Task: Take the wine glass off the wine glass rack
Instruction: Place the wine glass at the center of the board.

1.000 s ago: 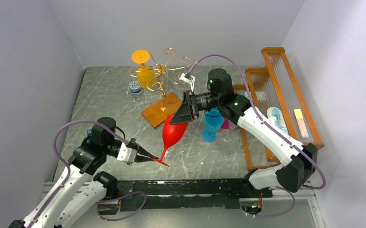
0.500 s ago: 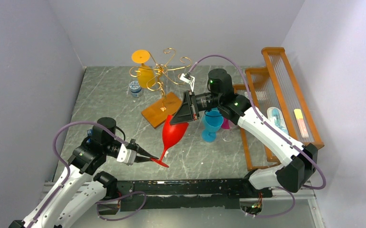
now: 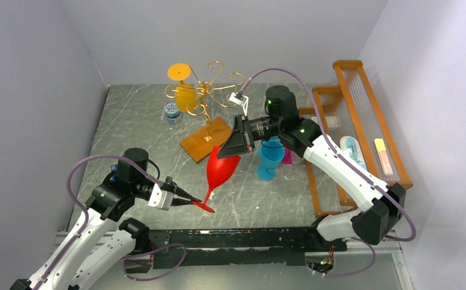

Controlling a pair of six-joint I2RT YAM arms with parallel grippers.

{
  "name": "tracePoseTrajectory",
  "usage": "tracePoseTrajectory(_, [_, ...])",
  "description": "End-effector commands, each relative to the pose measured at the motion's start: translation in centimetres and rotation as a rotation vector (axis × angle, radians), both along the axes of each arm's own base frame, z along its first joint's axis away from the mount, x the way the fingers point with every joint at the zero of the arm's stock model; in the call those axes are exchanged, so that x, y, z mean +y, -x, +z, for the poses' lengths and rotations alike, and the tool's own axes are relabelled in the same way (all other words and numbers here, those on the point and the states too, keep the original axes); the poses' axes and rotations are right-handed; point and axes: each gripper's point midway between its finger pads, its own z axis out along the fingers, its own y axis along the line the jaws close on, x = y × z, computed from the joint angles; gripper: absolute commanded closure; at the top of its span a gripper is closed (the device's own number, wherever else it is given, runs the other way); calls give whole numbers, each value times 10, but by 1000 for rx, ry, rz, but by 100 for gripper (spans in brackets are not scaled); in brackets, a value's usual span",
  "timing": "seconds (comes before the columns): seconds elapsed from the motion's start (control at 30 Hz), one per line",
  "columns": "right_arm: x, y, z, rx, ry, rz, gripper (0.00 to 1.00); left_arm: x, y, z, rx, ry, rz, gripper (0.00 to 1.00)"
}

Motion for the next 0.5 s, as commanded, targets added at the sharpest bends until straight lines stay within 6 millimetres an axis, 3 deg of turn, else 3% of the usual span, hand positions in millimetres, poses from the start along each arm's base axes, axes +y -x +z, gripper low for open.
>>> tracePoseTrajectory(0.0, [-3, 7, 17, -29, -31, 30, 97, 2, 4, 0, 13, -9, -15, 95])
tracePoseTrajectory(0.47, [-5, 7, 19, -60, -43, -3, 100, 0, 1, 6, -8, 11, -12, 95])
